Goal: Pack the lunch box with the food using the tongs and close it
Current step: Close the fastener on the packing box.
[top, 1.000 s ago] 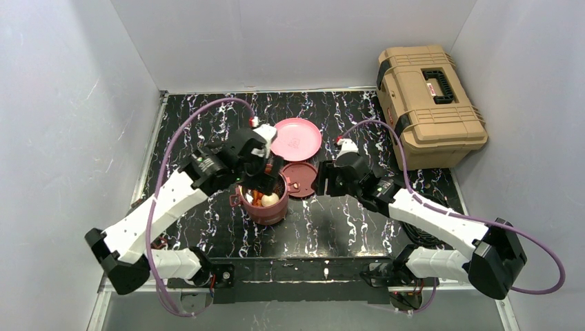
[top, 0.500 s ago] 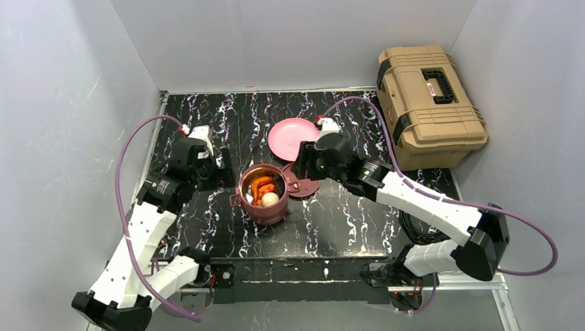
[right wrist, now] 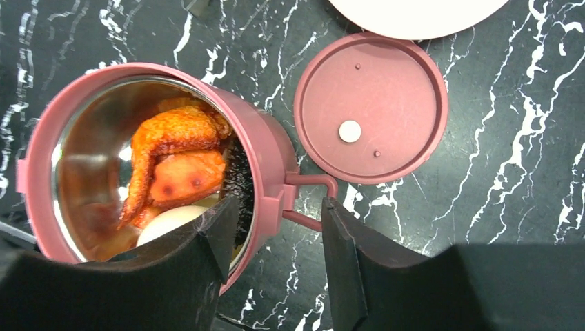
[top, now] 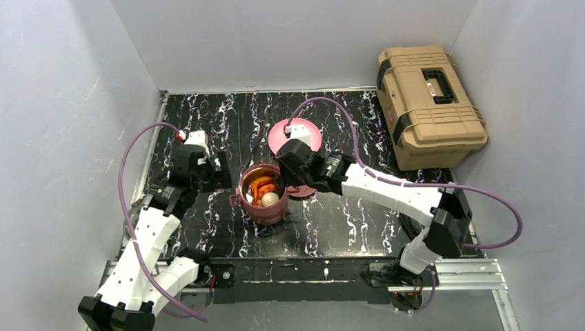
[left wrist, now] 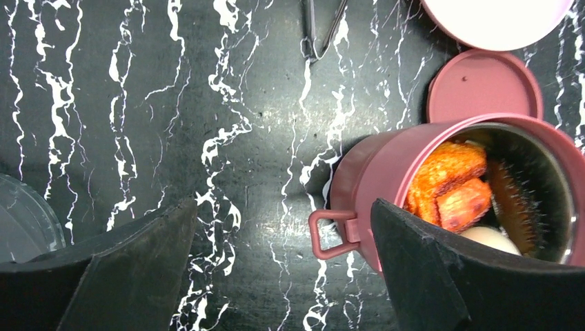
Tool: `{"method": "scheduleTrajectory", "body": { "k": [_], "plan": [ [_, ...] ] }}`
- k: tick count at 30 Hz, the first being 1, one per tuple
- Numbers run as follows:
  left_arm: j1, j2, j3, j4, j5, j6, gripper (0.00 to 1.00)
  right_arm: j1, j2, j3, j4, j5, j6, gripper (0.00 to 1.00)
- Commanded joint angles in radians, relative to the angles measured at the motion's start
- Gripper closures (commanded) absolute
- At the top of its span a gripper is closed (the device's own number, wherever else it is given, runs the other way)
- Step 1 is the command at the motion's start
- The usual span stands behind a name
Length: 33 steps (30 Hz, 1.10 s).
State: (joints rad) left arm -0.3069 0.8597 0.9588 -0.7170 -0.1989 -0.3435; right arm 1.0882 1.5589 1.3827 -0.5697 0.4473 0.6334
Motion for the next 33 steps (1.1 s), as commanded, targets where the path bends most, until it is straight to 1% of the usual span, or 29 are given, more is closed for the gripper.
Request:
{"method": "scheduleTrajectory", "body": {
  "k": [1,6,10,17,21,25,28,33],
  "plan": [
    [0.005,-0.028,-0.058,0.039,-0.020,0.041,0.04,0.014,0.040,0.079,-0.061,0.059,-0.008,0.45],
    [0.005,-0.030,-0.087,0.049,-0.041,0.051,0.04,0.030,0.078,0.114,-0.096,0.085,-0.010,0.48],
    [0.005,-0.029,-0.108,0.059,-0.015,0.049,0.04,0.036,0.098,0.117,-0.106,0.076,-0.009,0.48],
    [0.005,-0.034,-0.093,0.068,-0.002,0.045,0.04,0.036,0.129,0.119,-0.114,0.079,-0.005,0.50],
    [0.006,-0.037,-0.090,0.055,-0.003,0.024,0.03,0.036,0.149,0.138,-0.149,0.105,-0.004,0.56],
    [0.012,-0.053,-0.106,0.027,-0.032,-0.059,0.03,0.036,0.150,0.139,-0.160,0.121,-0.004,0.63],
    [0.016,-0.079,-0.161,0.034,-0.018,-0.141,0.02,0.038,0.150,0.136,-0.163,0.116,-0.003,0.67],
    [0.021,-0.125,-0.248,0.059,-0.005,-0.241,0.02,0.038,0.150,0.133,-0.177,0.128,0.001,0.70]
  ]
}}
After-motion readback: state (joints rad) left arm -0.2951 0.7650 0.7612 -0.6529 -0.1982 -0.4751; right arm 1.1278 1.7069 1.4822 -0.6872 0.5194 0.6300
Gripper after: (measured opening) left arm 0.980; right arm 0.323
